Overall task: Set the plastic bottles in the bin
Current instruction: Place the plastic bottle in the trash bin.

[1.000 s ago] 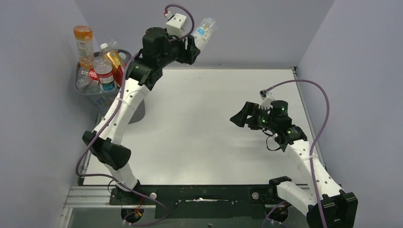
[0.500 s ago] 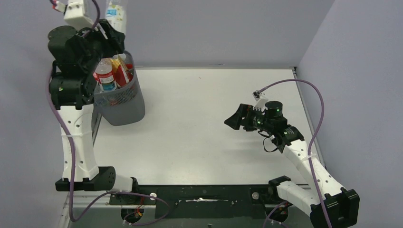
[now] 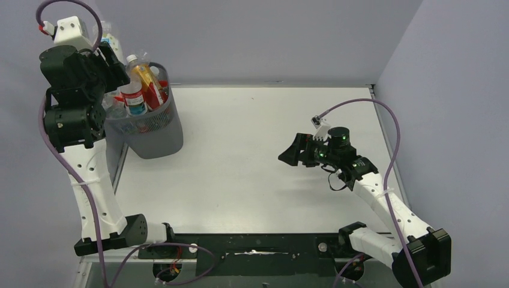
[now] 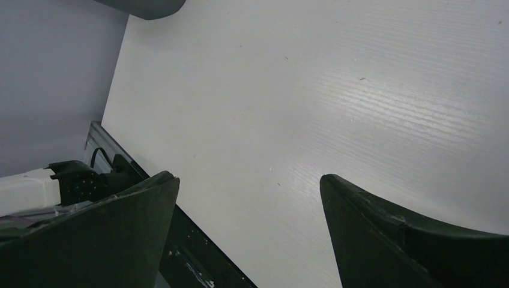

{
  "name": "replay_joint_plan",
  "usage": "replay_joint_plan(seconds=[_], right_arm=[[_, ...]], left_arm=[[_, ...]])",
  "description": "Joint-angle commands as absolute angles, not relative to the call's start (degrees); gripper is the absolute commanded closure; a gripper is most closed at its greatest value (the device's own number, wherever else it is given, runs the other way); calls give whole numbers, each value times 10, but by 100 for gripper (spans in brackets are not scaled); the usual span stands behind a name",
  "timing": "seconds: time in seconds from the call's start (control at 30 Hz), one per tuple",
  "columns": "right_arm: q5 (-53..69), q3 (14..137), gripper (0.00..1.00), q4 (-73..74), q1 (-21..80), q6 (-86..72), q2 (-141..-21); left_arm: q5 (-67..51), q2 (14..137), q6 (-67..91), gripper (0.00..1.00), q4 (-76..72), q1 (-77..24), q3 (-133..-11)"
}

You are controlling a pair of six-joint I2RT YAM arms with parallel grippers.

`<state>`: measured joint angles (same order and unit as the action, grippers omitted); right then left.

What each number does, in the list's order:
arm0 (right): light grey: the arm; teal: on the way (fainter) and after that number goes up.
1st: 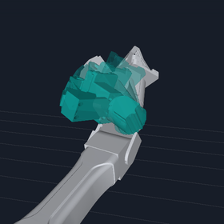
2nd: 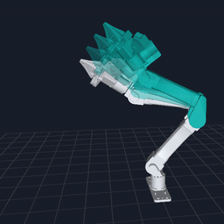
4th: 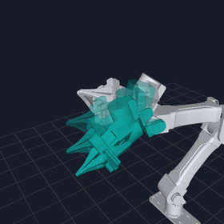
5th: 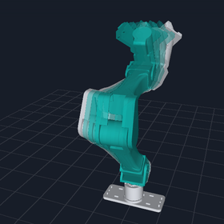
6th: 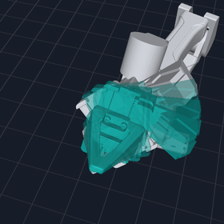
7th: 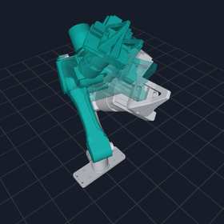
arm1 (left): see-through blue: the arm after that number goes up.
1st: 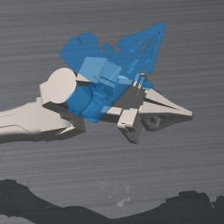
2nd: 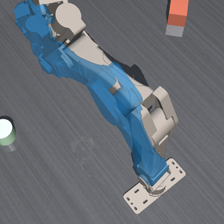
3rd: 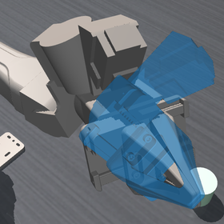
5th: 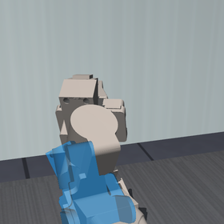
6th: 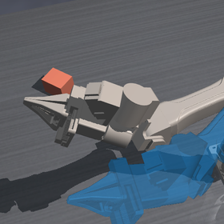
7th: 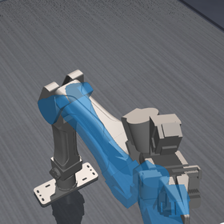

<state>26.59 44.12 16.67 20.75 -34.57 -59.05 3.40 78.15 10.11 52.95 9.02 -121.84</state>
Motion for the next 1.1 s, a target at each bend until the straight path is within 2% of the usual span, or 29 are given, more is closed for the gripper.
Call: replay_joint_plan(seconds=[0.0, 0.37, 0.77, 1.07], right_arm=[[289, 460, 9, 143, 214, -331, -592], [324, 465, 9, 149, 214, -313, -610], [346, 452, 9, 121, 213, -309, -635], [350, 453, 9, 114, 213, -306, -654]], left_arm=[[68, 771, 60, 64, 542, 115, -1205], [6, 740, 41, 61, 524, 198, -1095], [-27, 747, 33, 59, 443, 209, -984], [-11, 747, 23, 54, 381, 209, -935]])
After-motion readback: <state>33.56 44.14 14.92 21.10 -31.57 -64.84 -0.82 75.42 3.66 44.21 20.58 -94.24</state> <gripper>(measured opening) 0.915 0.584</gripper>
